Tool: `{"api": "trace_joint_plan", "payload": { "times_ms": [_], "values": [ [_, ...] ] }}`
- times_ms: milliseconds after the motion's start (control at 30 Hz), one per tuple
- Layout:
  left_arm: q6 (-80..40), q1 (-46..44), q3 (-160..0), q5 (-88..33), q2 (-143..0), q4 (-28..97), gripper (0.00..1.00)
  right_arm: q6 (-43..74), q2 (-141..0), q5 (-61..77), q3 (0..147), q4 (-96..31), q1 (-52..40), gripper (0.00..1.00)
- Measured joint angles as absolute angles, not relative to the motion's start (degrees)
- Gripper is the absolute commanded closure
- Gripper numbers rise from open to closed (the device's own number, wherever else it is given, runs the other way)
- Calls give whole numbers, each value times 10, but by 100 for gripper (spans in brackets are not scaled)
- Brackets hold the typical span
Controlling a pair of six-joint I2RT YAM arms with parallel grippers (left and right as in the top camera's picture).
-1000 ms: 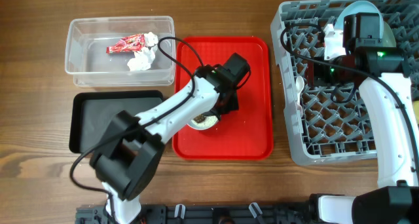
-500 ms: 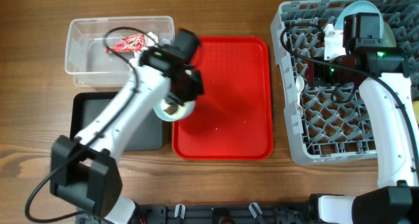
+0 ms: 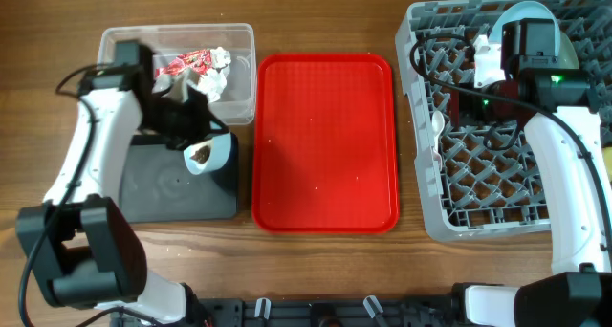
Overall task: Sort waste into correct bins and load items into the dishwasher rack
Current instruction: 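Tip the bowl over the black tray to dump the rice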
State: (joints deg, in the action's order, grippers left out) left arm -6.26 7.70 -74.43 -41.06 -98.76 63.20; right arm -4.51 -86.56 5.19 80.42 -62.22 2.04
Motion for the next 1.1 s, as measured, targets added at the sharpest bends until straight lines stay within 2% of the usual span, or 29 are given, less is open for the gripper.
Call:
{"api": "trace_joint_plan", "payload": {
  "times_ms": [367,567,800,1100],
  "values": [
    [60,256,-641,-626,-988,625,96,-45,-866,50,804,-622,20,49],
    [71,305,-600,-731,-1000,626,96,-45,-866,50,804,-622,20,49],
    [71,315,-592,-819,-1011,639,96,-45,-866,51,804,-622,20,50],
    [71,315,-592,-851,-1011,636,96,-45,-866,50,804,-622,20,50]
  ]
}}
